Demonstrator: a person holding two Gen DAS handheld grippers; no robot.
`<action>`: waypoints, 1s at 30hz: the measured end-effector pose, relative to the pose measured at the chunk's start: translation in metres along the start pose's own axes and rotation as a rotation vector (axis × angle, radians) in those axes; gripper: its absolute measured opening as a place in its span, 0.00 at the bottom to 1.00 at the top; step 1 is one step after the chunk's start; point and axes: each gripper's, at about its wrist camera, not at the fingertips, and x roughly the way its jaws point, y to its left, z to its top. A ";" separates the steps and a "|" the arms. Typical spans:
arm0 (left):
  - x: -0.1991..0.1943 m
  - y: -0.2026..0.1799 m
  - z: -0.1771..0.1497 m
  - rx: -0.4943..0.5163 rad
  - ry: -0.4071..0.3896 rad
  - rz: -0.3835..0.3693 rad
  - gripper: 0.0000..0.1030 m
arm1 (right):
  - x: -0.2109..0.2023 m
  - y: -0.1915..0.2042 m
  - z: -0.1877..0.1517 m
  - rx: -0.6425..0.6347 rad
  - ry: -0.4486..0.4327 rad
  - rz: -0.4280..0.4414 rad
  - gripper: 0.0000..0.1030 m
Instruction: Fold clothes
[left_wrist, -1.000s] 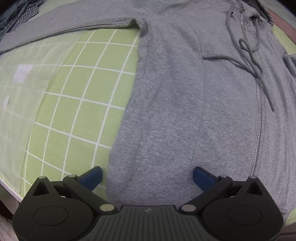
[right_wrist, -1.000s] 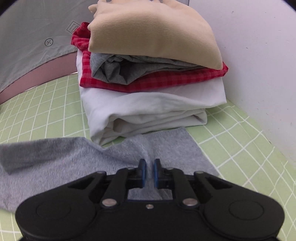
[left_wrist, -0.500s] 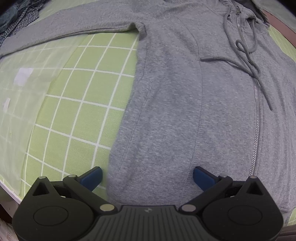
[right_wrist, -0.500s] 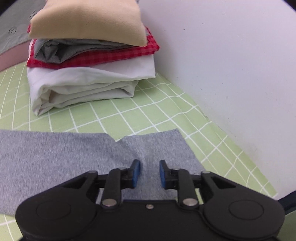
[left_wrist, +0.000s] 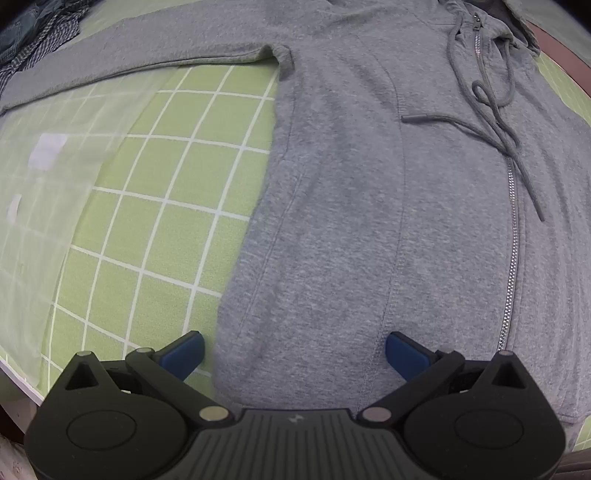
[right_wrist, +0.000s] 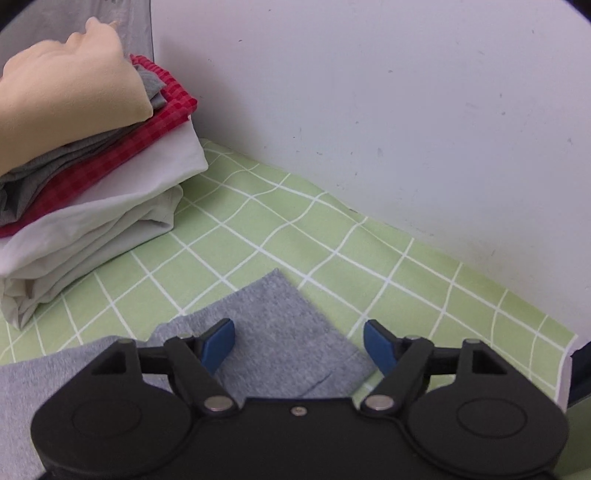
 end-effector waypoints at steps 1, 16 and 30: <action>-0.001 0.000 0.000 -0.002 0.002 0.000 1.00 | 0.002 -0.004 0.001 0.021 0.010 0.024 0.74; -0.006 -0.006 0.013 -0.019 0.000 0.003 1.00 | 0.003 -0.016 0.009 -0.023 -0.006 -0.002 0.13; -0.004 -0.027 0.018 -0.028 -0.108 0.008 1.00 | -0.094 0.059 -0.049 -0.154 -0.071 0.140 0.95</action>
